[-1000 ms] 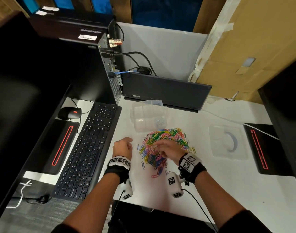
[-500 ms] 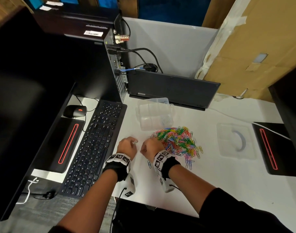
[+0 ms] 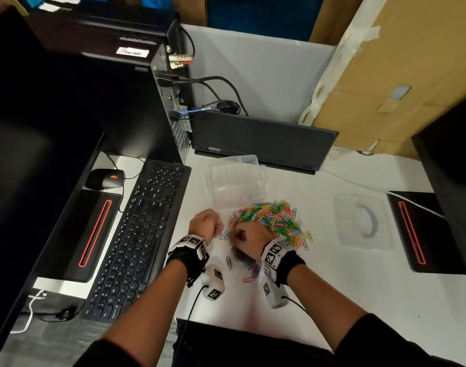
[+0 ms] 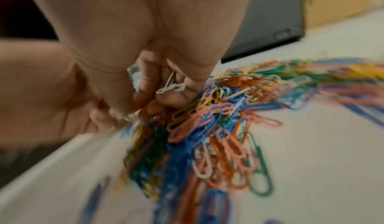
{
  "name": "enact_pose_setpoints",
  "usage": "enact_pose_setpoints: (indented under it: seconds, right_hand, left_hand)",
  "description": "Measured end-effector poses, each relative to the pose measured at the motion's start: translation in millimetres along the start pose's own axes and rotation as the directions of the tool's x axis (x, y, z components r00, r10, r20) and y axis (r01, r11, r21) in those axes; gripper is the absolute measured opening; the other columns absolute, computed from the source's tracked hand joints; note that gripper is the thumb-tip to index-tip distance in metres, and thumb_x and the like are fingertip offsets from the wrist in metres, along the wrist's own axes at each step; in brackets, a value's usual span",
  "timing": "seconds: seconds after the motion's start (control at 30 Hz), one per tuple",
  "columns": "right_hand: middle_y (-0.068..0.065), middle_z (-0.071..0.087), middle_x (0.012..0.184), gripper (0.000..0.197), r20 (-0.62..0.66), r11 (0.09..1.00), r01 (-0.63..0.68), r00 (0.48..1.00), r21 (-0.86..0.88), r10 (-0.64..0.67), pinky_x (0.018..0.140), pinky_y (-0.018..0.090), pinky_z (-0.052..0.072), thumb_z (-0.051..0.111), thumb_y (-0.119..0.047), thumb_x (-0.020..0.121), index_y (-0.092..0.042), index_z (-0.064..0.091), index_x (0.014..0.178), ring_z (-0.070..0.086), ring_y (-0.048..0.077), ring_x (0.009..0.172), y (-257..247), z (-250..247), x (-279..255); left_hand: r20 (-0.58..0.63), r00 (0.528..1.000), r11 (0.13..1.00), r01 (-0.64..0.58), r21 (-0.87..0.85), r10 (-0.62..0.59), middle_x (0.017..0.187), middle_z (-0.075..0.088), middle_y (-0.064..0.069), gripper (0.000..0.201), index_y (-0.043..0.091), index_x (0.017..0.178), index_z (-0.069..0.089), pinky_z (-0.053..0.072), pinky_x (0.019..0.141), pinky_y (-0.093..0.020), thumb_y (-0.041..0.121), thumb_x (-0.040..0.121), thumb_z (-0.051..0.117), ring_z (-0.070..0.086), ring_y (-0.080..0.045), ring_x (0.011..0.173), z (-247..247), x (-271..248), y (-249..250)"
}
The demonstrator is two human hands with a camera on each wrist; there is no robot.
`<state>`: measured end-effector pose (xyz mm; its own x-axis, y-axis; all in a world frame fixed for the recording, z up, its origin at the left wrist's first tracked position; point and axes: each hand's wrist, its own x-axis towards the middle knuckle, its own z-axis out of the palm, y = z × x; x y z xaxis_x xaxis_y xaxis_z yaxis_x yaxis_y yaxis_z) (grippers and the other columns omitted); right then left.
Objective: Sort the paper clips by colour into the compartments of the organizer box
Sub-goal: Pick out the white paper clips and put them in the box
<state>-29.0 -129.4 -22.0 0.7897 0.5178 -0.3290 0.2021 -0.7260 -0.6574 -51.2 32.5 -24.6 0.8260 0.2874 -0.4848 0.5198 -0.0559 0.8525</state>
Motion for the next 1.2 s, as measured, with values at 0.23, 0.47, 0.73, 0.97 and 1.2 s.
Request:
enact_pose_setpoints:
  seconds: [0.23,0.47,0.73,0.97,1.2]
  right_hand:
    - [0.005,0.068,0.083,0.020,0.240,0.226,-0.301,0.935,0.926,0.263,0.065,0.023,0.053,0.061,-0.010,0.094,-0.006,0.070,0.112,0.062,0.014,0.072,27,-44,-18]
    - [0.001,0.070,0.075,0.027,0.091,0.566,-0.291,0.931,0.771,0.355,0.061,0.019,0.052,0.069,-0.030,0.090,-0.004,0.075,0.092,0.062,0.012,0.068,32,-54,2]
    - [-0.014,0.056,0.063,0.027,-0.190,0.987,-0.155,0.968,0.051,0.162,0.071,0.025,0.054,0.086,-0.033,0.072,-0.015,0.074,0.089,0.061,0.010,0.066,37,-52,11]
    - [-0.009,0.057,0.067,0.022,-0.208,0.994,-0.106,0.972,0.031,0.111,0.064,0.022,0.050,0.084,-0.030,0.075,-0.018,0.070,0.088,0.056,0.008,0.063,37,-53,9]
    - [-0.012,0.057,0.067,0.013,-0.105,0.998,-0.051,0.993,-0.045,0.046,0.071,0.022,0.053,0.082,-0.022,0.078,-0.013,0.073,0.075,0.055,0.005,0.064,34,-56,12]
  left_hand:
    - [0.011,1.000,0.989,0.012,0.147,-0.014,0.059,0.056,-0.001,0.012,0.018,0.058,0.056,0.041,0.062,-0.030,0.020,0.067,0.064,0.048,-0.020,0.060,5,7,1]
    - [-0.102,0.995,0.950,0.011,0.313,0.022,0.052,0.042,0.004,0.037,0.014,0.056,0.040,0.031,0.050,-0.024,0.018,0.077,0.070,0.037,-0.016,0.053,9,8,1]
    - [-0.064,0.991,0.851,-0.068,0.520,0.119,0.067,0.047,0.000,0.025,0.014,0.078,0.050,0.033,0.053,-0.027,0.022,0.076,0.073,0.044,-0.019,0.060,10,11,-3]
    - [0.007,0.969,0.745,-0.194,0.638,0.246,0.086,0.056,-0.003,0.016,0.023,0.084,0.069,0.044,0.071,-0.027,0.036,0.078,0.076,0.051,-0.017,0.075,13,13,-11]
    - [0.042,0.986,0.790,-0.154,0.593,0.161,0.072,0.064,0.001,0.016,0.016,0.074,0.066,0.047,0.065,-0.024,0.028,0.080,0.075,0.058,-0.015,0.071,7,13,-2]
